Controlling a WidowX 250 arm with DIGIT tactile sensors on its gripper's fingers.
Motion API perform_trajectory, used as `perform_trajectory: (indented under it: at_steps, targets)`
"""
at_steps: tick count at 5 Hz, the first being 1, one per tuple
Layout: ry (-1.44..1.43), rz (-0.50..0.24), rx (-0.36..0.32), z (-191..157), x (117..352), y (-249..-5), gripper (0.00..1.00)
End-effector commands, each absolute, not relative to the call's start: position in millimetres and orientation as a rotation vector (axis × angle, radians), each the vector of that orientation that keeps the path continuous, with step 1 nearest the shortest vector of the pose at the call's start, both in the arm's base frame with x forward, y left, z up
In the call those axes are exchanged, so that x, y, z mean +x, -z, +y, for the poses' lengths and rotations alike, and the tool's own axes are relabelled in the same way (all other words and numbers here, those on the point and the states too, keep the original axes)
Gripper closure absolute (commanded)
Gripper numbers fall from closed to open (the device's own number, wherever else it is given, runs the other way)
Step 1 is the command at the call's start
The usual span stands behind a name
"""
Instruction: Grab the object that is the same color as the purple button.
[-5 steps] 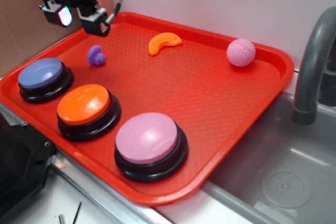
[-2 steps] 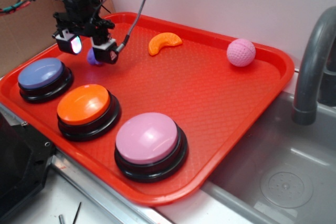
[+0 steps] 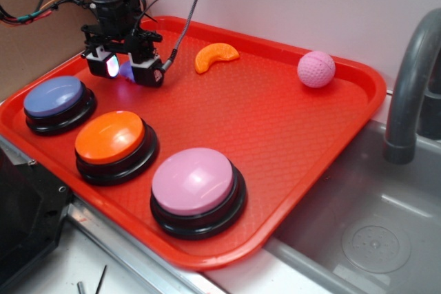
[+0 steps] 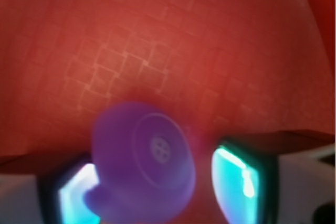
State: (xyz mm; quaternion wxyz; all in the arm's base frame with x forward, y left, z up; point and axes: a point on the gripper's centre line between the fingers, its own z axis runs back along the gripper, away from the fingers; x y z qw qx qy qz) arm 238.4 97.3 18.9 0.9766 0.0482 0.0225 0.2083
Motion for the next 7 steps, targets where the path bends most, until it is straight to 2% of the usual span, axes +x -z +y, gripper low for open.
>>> perform_trajectory:
  at_steps: [1, 2, 4, 5, 6, 7]
  targets:
    - [-0.438, 0.018, 0.112, 97, 233, -29, 1.00]
    - [-0.448, -0.019, 0.120, 92, 242, -52, 1.00]
    - [-0.497, -0.116, 0.118, 68, 248, -116, 1.00]
    - [-0.552, -0.196, 0.046, 59, 241, -155, 1.00]
    - [-0.585, -0.234, -0.009, 60, 236, -180, 1.00]
    - [-0.628, -0.284, -0.034, 65, 231, -200, 1.00]
